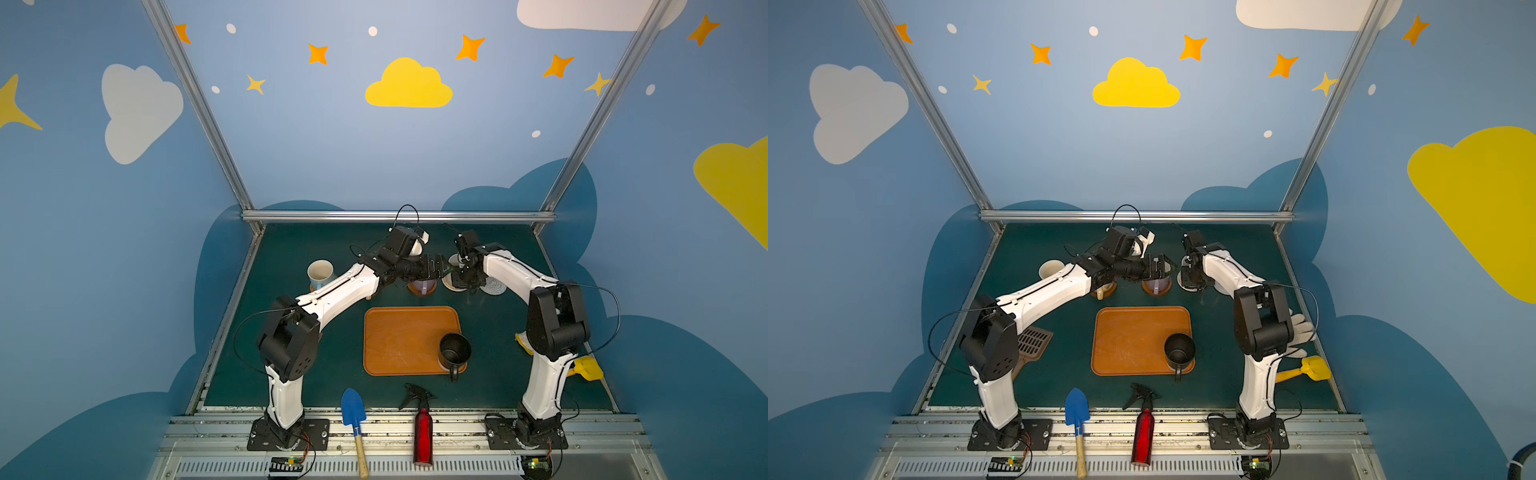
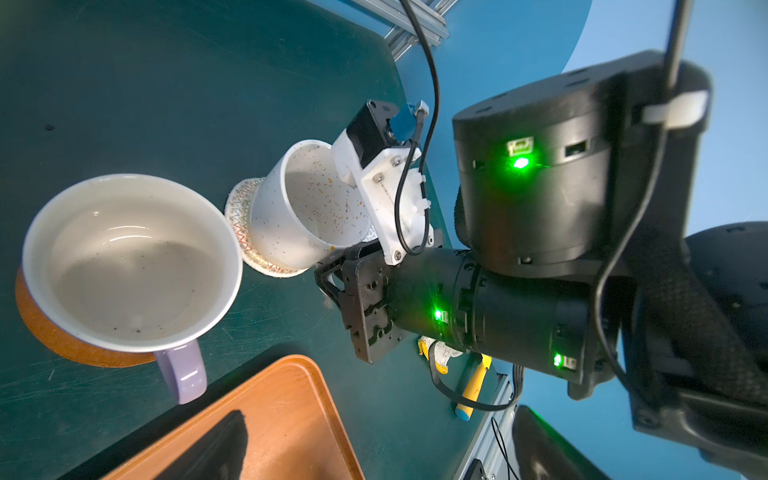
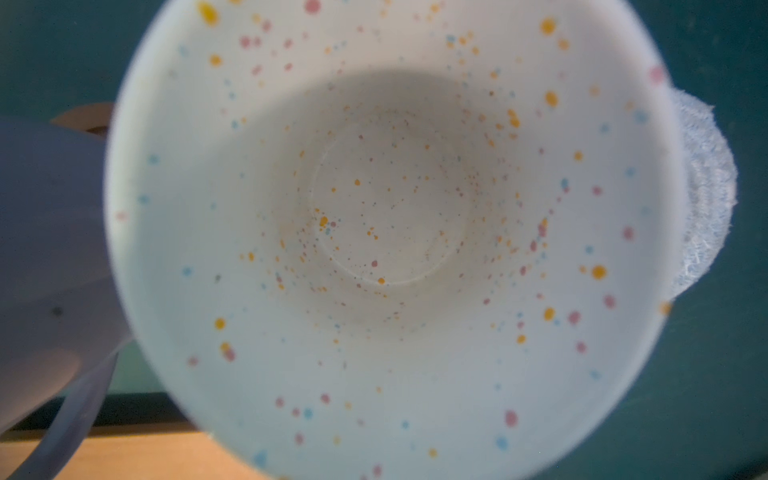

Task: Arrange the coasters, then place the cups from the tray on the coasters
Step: 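Lower the speckled mug onto the multicolour woven coaster with the right gripper, then open the right gripper and raise it off the speckled mug, then move the right gripper to the black mug on the tray while the left gripper lowers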

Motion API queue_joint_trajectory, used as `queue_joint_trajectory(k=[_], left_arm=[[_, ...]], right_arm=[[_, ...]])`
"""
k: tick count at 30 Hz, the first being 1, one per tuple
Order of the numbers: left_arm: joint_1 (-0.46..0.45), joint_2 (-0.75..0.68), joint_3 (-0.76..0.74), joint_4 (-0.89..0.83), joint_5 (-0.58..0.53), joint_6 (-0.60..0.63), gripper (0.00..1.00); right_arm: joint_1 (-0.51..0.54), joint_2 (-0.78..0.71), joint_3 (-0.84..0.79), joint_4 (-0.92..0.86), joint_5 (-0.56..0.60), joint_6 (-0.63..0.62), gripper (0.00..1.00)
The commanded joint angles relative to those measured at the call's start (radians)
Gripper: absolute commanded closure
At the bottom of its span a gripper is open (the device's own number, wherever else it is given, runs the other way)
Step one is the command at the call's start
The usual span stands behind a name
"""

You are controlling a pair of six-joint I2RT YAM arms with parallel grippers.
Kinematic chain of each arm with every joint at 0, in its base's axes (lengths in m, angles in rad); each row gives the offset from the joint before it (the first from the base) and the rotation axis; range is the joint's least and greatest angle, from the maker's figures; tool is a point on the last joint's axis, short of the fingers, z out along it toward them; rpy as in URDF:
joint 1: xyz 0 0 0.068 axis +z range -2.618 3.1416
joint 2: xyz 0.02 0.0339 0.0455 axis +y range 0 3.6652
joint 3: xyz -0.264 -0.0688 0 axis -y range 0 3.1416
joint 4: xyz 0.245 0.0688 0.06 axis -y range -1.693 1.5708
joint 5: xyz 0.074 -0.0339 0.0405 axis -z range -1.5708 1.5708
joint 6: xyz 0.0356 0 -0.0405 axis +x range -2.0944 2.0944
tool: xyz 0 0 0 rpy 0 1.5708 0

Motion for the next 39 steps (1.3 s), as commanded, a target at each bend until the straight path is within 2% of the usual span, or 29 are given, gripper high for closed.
queue_joint_trajectory(k=[1, 3, 4, 7, 9, 11, 12, 18, 23, 24, 25, 33, 39], left_arm=[[0.003, -0.003, -0.005, 0.001, 0.012, 0.003, 0.01], [0.003, -0.006, -0.008, 0.0, 0.013, 0.003, 0.01], [0.003, -0.007, -0.01, 0.0, 0.014, 0.003, 0.01], [0.003, -0.017, -0.021, 0.004, 0.01, 0.0, 0.0], [0.003, -0.022, -0.023, 0.003, 0.006, 0.001, 0.0], [0.003, -0.026, -0.024, -0.004, 0.003, 0.003, 0.0], [0.004, -0.029, -0.026, -0.004, -0.004, 0.002, 0.0], [0.003, -0.061, -0.034, -0.022, -0.009, 0.003, 0.0], [0.003, -0.112, -0.05, -0.068, -0.005, 0.01, 0.0], [0.003, -0.124, -0.057, -0.075, 0.003, 0.012, 0.0], [0.003, -0.139, -0.067, -0.076, 0.008, 0.013, 0.0], [0.003, -0.267, -0.181, -0.089, 0.15, 0.047, 0.0], [-0.013, -0.332, -0.242, -0.191, 0.177, 0.102, 0.0]], right_arm=[[-0.007, -0.017, -0.031, 0.017, 0.006, 0.02, 1.0], [-0.007, -0.022, -0.039, 0.022, -0.005, 0.023, 1.0], [-0.008, -0.025, -0.038, 0.02, -0.013, 0.023, 0.92], [-0.007, -0.04, -0.033, 0.006, -0.023, 0.031, 0.58], [-0.007, -0.053, -0.027, -0.001, -0.037, 0.031, 0.42], [-0.006, -0.063, -0.009, -0.019, -0.033, 0.035, 0.31], [-0.005, -0.072, -0.008, -0.021, -0.03, 0.037, 0.2], [-0.002, -0.145, 0.003, -0.051, -0.021, 0.037, 0.17], [0.007, -0.287, -0.043, -0.061, -0.032, 0.051, 0.15], [0.011, -0.318, -0.056, -0.068, -0.037, 0.056, 0.09], [0.012, -0.344, -0.062, -0.085, -0.045, 0.065, 0.08], [0.064, -0.577, -0.179, -0.219, -0.083, 0.097, 0.08], [0.15, -0.737, -0.322, -0.286, -0.118, 0.131, 0.08]])
